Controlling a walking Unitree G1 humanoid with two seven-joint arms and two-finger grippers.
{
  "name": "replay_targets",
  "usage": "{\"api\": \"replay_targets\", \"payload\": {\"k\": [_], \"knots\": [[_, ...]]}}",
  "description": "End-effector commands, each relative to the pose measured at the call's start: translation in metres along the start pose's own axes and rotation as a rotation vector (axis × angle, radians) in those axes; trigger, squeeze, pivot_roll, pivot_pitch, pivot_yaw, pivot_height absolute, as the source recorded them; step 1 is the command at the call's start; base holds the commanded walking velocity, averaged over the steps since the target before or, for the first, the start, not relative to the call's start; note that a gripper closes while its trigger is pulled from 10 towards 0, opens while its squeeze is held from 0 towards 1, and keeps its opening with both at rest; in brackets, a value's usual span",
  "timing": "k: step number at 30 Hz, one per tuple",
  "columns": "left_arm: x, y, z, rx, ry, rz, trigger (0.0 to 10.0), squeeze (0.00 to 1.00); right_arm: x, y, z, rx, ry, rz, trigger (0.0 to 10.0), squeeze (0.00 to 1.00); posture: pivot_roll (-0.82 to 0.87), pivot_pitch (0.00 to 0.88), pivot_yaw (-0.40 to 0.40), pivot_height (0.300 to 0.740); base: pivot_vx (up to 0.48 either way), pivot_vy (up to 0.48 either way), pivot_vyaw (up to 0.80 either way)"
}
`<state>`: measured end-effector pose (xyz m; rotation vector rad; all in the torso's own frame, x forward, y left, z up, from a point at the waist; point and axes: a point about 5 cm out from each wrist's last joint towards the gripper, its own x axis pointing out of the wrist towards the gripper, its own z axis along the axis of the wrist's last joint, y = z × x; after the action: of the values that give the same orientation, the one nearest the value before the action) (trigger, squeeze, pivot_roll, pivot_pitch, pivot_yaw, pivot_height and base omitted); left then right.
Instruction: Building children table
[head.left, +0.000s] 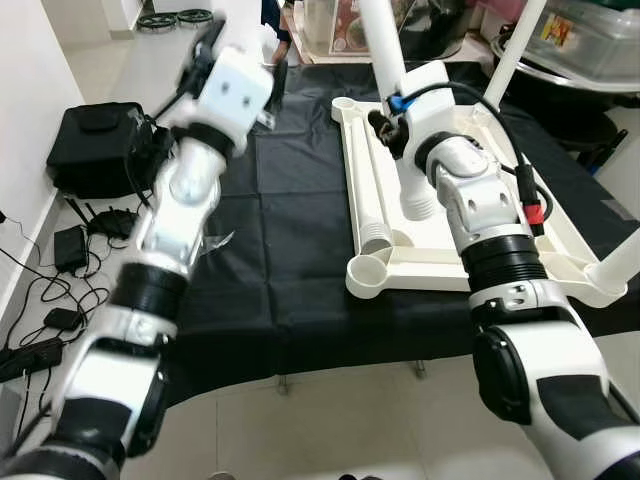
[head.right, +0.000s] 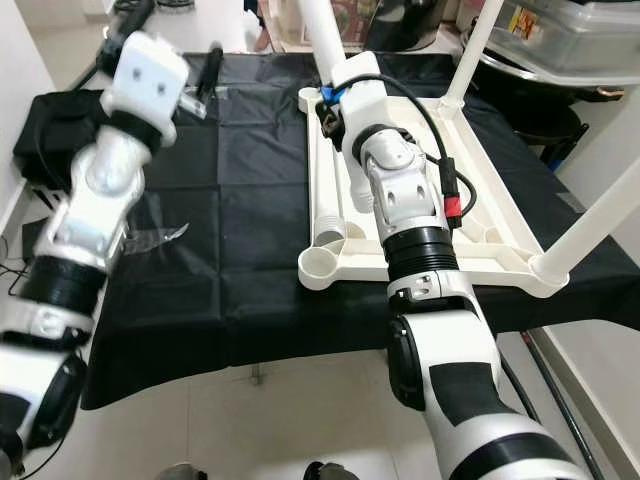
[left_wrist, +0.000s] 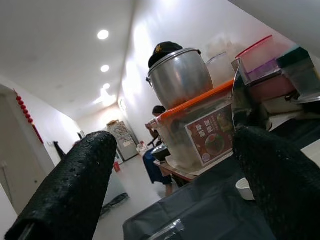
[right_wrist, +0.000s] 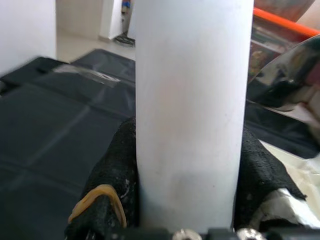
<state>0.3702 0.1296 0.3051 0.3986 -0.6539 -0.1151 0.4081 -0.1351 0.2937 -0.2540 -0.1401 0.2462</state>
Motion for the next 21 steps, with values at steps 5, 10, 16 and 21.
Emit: {"api": "replay_targets", "payload": {"k": [5,10,16,21], "knots": [[-0.034,-0.030,-0.025,-0.266,0.153,-0.151,10.0,0.00,-0.006,-0.004,0.025,0.330,-0.234,-0.010,0.0,0.00,0.10,0.092,-0.084,0.740,0.000,0.000,0.00],[-0.070,-0.066,-0.028,-0.491,0.276,-0.444,10.0,0.00,-0.018,0.006,0.031,0.456,-0.345,0.085,0.0,0.00,0.10,0.090,-0.081,0.740,0.000,0.000,0.00],[-0.076,-0.073,-0.024,-0.571,0.294,-0.481,10.0,0.00,-0.030,0.021,0.027,0.513,-0.387,0.162,0.0,0.00,0.10,0.085,-0.086,0.740,0.000,0.000,0.00],[-0.072,-0.070,-0.016,-0.673,0.288,-0.466,10.0,0.00,-0.042,0.040,0.016,0.522,-0.383,0.226,0.0,0.00,0.10,0.080,-0.080,0.740,0.000,0.000,0.00]]}}
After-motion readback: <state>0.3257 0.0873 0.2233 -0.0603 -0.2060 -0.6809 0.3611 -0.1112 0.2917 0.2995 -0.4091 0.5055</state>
